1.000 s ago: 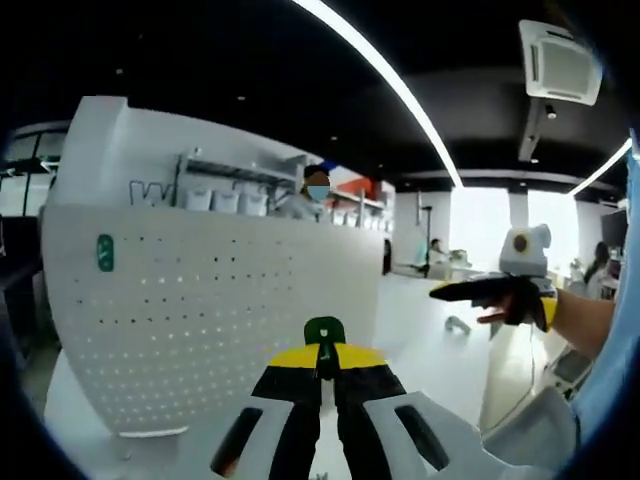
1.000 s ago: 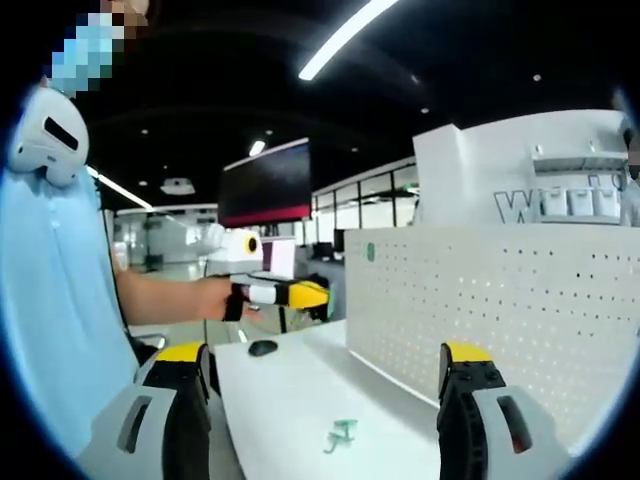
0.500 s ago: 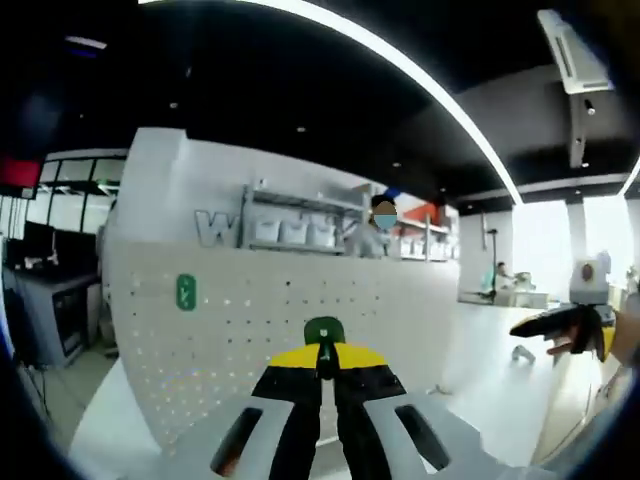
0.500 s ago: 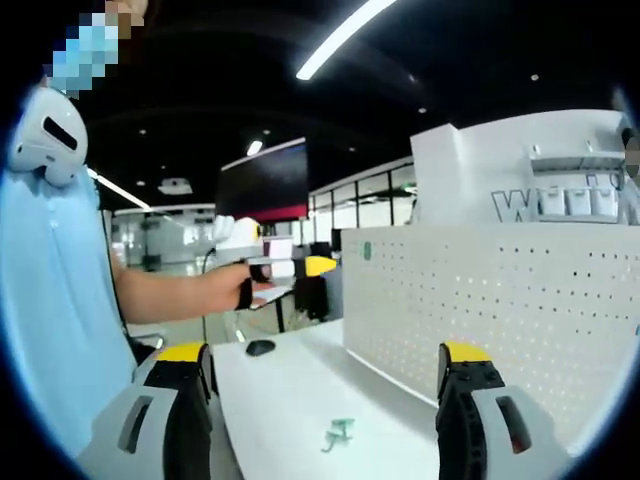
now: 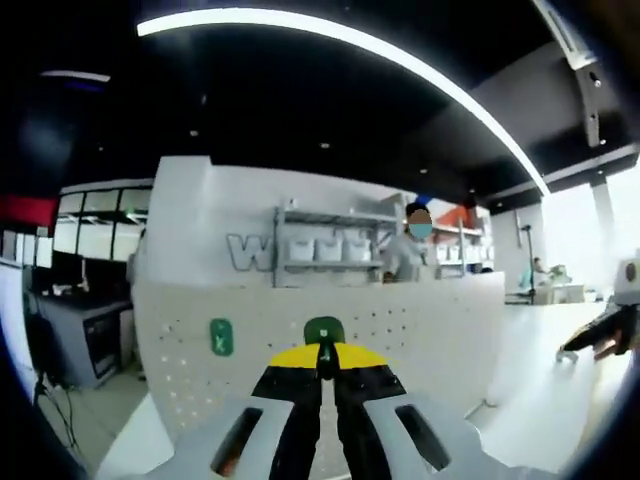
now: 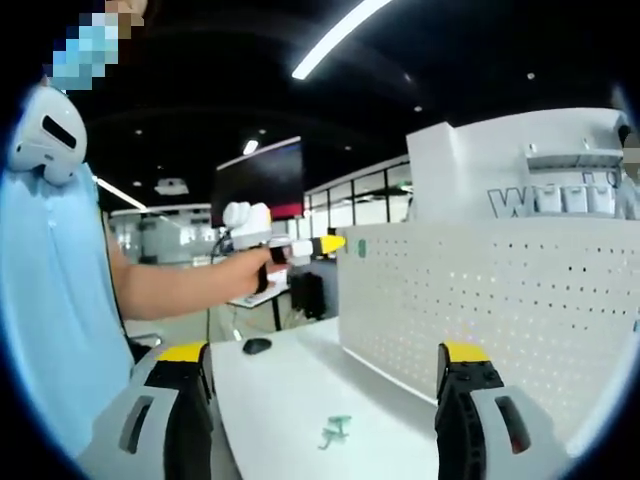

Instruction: Insert the hook assembly into the mounting plate slot until the hook locks in place.

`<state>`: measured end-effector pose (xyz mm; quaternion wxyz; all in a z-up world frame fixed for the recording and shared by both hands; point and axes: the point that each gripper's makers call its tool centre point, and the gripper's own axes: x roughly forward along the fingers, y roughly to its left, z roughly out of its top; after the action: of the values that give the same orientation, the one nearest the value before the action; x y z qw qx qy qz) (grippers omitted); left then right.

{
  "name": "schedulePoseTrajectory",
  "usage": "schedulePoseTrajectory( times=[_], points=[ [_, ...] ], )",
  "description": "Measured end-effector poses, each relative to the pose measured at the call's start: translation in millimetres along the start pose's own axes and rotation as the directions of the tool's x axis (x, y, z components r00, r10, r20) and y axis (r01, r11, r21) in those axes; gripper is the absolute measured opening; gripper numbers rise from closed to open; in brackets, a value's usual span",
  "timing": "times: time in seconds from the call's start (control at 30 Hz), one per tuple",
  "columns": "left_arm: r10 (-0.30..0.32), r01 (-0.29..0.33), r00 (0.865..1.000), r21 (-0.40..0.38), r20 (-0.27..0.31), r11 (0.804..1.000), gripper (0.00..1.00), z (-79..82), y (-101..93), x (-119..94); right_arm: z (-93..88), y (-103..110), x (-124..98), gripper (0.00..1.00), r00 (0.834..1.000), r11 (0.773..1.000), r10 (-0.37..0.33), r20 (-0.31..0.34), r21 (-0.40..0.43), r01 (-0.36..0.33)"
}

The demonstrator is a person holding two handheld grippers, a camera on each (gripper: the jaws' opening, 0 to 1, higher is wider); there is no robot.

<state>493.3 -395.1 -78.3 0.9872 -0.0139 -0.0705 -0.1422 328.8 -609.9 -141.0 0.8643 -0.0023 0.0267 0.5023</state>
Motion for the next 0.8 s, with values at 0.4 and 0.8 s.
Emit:
schedulePoseTrajectory(
  times=[0.4,0.8],
  points=[
    [0.067,-0.066,0.998,0.058,-0.009,0.996,0.03,1.1,19.4,26.1,-4.0,-7.0,-2.3,0.94,1.0,1.0,-0.012,-0.007,0.007,0.012],
    [0.116,-0.111,0.993,0.109,-0.033,0.988,0.03,-9.1,36.2,49.9,-8.8,-13.0,-4.8,0.94,0.999,0.999,-0.029,-0.02,0.014,0.03]
  ],
)
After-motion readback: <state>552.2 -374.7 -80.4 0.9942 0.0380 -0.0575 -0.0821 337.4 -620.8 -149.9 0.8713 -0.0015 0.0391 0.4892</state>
